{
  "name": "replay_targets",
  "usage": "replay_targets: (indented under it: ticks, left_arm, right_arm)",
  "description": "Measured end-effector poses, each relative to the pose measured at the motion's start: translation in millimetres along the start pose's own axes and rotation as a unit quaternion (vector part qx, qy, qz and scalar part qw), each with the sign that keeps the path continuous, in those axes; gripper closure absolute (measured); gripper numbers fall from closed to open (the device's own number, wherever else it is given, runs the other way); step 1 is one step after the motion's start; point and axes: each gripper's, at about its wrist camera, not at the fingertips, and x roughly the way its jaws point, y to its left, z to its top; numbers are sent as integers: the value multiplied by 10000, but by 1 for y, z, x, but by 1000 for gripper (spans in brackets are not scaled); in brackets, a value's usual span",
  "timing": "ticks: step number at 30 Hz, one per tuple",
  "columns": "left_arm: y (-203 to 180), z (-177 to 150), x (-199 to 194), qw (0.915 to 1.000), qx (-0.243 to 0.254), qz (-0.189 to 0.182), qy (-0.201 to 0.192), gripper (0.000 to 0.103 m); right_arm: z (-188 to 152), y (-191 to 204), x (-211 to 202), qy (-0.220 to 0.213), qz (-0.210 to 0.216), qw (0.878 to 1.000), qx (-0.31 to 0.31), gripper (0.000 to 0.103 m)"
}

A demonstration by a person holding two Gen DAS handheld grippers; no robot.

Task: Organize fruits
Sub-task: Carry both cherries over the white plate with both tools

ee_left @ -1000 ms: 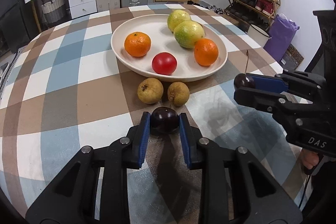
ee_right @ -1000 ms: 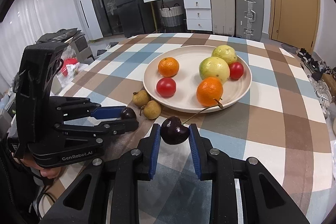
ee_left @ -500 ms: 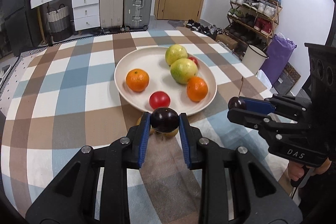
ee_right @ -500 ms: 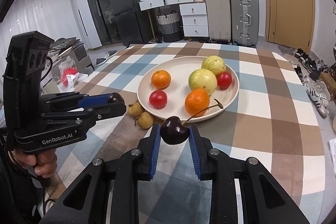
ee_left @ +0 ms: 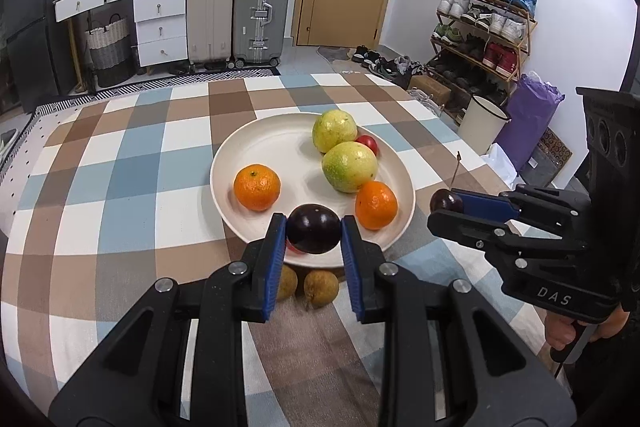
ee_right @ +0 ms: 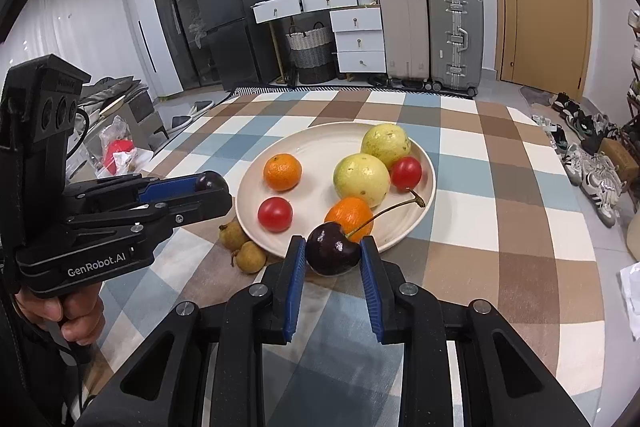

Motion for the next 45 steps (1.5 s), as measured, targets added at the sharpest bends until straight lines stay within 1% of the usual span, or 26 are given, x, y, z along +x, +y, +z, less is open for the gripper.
replay_targets:
  ticks: [3, 10, 16, 23, 34, 37, 39, 41, 45]
  left_arm:
    - [0, 6, 4, 10000, -3, 2, -32, 79]
    - [2, 17, 12, 10000, 39, 12, -55, 79]
    - [4, 29, 27, 10000, 60, 58, -13, 79]
    - [4, 33, 48, 9999, 117, 67, 89, 79]
    - [0, 33, 75, 9994, 210, 112, 257, 78]
    - [-1, 32, 78, 9993, 245, 137, 264, 78]
    - [-2, 32, 79, 9992, 247, 135, 279, 78]
    - [-2, 32, 79, 9993, 229, 131, 282, 79]
    - [-5, 32, 71, 9994, 254, 92, 212, 78]
  right_arm:
    - [6, -3, 5, 18, -84, 10000, -22, 76]
    - [16, -8, 14, 54, -78, 9999, -63, 76]
    - [24, -11, 23, 79, -113, 9998, -110, 76]
    - [28, -27, 37, 184, -333, 9992, -116, 76]
    - [30, -38, 57, 336, -427, 9984, -148, 76]
    - [31, -39, 60, 324, -403, 9986, -123, 76]
    - [32, -39, 59, 266, -307, 9991, -72, 75]
    - [32, -39, 59, 239, -334, 9991, -69, 75]
    - [31, -36, 56, 210, -306, 9993, -85, 75]
